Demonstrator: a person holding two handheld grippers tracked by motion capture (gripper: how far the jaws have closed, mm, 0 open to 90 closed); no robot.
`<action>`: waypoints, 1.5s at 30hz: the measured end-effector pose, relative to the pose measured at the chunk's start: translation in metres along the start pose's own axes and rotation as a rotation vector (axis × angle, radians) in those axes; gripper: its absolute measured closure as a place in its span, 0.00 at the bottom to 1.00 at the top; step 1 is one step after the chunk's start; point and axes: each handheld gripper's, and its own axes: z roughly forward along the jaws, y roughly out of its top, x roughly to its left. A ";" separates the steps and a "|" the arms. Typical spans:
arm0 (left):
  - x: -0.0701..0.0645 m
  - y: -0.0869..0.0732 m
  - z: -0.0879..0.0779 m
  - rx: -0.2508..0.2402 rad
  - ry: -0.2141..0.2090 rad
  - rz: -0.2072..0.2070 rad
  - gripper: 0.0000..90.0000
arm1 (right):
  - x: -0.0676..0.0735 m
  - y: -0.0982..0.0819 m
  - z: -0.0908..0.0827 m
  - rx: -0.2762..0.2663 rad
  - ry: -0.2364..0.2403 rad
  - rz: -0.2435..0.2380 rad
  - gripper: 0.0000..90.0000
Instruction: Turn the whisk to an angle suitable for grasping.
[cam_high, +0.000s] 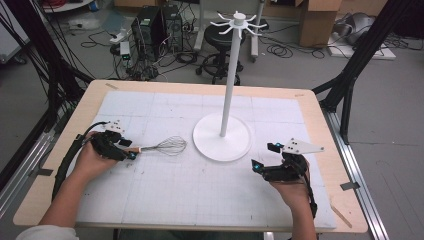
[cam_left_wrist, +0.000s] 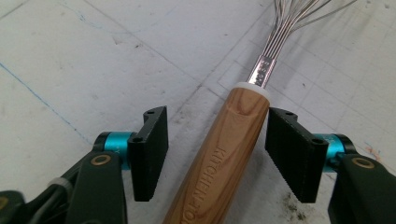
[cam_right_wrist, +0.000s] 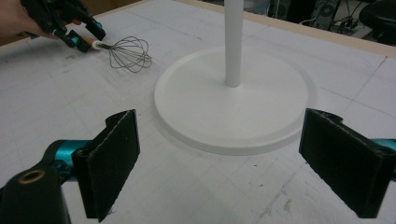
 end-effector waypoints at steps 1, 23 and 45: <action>0.000 0.000 0.000 0.001 -0.003 0.002 0.48 | 0.000 0.000 0.000 -0.001 0.000 -0.002 0.12; -0.011 0.002 -0.001 0.032 0.003 0.072 0.64 | -0.001 -0.001 0.000 0.004 -0.005 0.006 0.12; -0.021 0.006 -0.006 0.050 -0.016 0.203 0.78 | -0.003 -0.003 -0.001 0.000 -0.011 0.010 0.12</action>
